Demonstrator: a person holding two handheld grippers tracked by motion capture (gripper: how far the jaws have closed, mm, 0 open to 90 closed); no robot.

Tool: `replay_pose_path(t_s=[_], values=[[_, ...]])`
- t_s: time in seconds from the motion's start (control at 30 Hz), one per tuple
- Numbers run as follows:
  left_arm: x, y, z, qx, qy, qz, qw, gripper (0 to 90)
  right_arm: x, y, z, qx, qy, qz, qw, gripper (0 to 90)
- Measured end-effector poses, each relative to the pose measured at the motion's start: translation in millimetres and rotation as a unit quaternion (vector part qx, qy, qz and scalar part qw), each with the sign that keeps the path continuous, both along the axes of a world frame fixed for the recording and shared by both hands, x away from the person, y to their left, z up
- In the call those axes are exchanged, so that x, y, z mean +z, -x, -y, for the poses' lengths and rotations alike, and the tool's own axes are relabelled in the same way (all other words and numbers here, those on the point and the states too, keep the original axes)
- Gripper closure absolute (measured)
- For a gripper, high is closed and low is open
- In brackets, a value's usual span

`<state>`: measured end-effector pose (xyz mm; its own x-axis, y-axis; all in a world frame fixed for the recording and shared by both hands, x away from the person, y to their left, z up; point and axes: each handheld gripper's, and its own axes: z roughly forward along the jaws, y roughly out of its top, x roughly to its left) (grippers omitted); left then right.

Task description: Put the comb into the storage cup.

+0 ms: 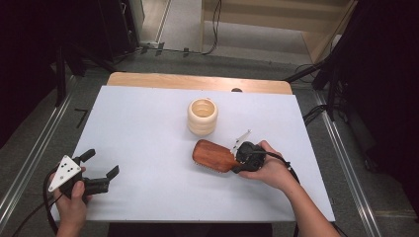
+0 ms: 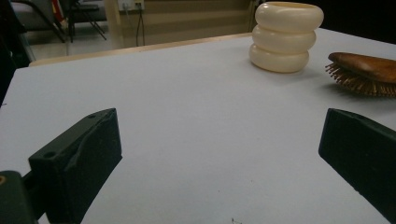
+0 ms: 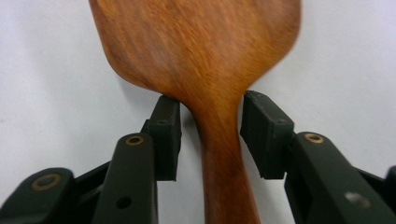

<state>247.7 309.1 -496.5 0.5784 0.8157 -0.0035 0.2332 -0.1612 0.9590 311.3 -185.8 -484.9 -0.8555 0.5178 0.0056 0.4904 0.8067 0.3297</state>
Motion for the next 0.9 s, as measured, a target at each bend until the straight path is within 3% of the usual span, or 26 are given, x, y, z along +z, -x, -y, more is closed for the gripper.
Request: replay_pose_path(t_s=[0.2,0.23,0.6,0.73,0.9], values=[[0.0,0.0,0.3,0.000,-0.002,-0.001,1.0000,0.0,-0.2,2.5,-0.6,0.005,-0.001,-0.002,1.0000,68.8],[0.0,-0.1,0.3,0.000,-0.002,-0.001,1.0000,0.0,-0.2,5.8,-0.8,0.004,-0.001,0.008,1.0000,69.6],[0.0,-0.1,0.7,0.001,-0.005,-0.001,1.0000,0.0,0.5,16.5,6.0,-0.002,-0.031,0.038,0.9988,70.2],[0.0,0.1,1.0,0.002,-0.005,-0.001,1.0000,0.0,3.7,19.7,8.6,-0.011,-0.064,0.055,0.9964,70.2],[0.0,-0.1,1.1,0.002,-0.006,-0.002,1.0000,0.0,7.2,22.9,9.9,-0.017,-0.085,0.066,0.9940,70.2]])
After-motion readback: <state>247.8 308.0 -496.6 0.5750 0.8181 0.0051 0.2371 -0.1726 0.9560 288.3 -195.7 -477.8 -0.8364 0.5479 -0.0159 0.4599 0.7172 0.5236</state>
